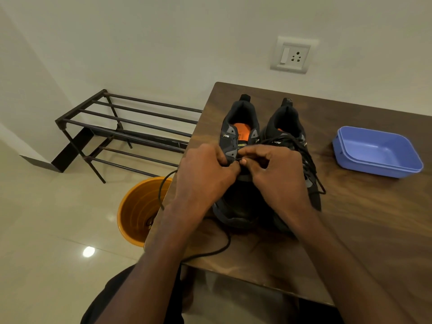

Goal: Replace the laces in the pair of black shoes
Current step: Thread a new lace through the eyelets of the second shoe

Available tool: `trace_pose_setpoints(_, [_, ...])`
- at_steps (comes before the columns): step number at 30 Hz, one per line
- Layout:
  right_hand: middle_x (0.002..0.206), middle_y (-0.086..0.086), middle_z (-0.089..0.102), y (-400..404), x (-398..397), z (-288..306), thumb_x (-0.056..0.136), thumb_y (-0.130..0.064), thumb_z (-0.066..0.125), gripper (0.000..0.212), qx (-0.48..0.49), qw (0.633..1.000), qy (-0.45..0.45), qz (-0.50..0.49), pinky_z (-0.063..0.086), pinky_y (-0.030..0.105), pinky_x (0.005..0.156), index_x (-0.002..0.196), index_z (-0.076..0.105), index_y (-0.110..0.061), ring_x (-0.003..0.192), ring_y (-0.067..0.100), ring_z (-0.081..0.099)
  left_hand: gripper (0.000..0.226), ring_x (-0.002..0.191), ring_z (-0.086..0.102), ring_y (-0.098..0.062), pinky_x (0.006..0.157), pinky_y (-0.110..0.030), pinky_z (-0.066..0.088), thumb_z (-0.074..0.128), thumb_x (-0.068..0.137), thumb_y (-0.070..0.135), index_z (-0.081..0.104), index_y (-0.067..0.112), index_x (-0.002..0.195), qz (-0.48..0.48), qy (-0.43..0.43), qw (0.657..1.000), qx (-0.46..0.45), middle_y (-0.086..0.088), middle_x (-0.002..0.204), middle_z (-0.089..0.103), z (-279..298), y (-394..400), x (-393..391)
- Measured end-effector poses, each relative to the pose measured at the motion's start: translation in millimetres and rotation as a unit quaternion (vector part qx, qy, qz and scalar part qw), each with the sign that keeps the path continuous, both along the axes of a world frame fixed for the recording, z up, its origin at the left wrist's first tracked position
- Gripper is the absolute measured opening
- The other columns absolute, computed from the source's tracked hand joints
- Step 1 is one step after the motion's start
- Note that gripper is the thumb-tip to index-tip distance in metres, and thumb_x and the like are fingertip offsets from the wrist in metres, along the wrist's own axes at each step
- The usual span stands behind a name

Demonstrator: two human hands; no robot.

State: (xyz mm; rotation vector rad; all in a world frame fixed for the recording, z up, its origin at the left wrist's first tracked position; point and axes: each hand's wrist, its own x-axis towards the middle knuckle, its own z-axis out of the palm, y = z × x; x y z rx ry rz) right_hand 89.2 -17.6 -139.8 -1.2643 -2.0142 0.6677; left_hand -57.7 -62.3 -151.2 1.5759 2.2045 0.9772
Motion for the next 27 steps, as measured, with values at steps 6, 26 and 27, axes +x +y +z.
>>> trace_pose_setpoints(6, [0.098, -0.006, 0.077, -3, -6, -1, 0.092, -0.014, 0.072, 0.015, 0.085, 0.995, -0.048, 0.001, 0.058, 0.034, 0.089, 0.102, 0.08, -0.022, 0.092, 0.009, 0.069, 0.026, 0.063, 0.065, -0.002, 0.063, -0.023, 0.058, 0.07, 0.094, 0.048, 0.073, 0.026, 0.08, 0.012, 0.003, 1.0, -0.008, 0.011, 0.069, 0.066, 3, -3, 6])
trace_pose_setpoints(26, [0.104, -0.009, 0.05, -4, -20, -17, 0.094, -0.027, 0.073, 0.006, -0.004, 0.992, -0.079, -0.095, 0.04, 0.018, 0.064, 0.099, 0.077, -0.028, 0.082, 0.006, 0.053, 0.018, 0.085, 0.065, 0.001, 0.084, -0.025, 0.059, 0.075, 0.094, 0.018, 0.076, 0.025, 0.111, -0.024, -0.096, 0.995, 0.011, 0.015, 0.092, 0.07, -3, -2, -9])
trace_pose_setpoints(27, [0.105, -0.007, 0.049, -6, -22, -16, 0.095, -0.027, 0.072, 0.007, 0.008, 0.99, -0.103, -0.097, 0.043, 0.021, 0.065, 0.1, 0.077, -0.027, 0.083, 0.009, 0.053, 0.02, 0.087, 0.065, 0.001, 0.086, -0.025, 0.058, 0.074, 0.094, 0.015, 0.077, 0.024, 0.112, -0.025, -0.095, 0.995, 0.011, 0.013, 0.096, 0.071, -4, -2, -9])
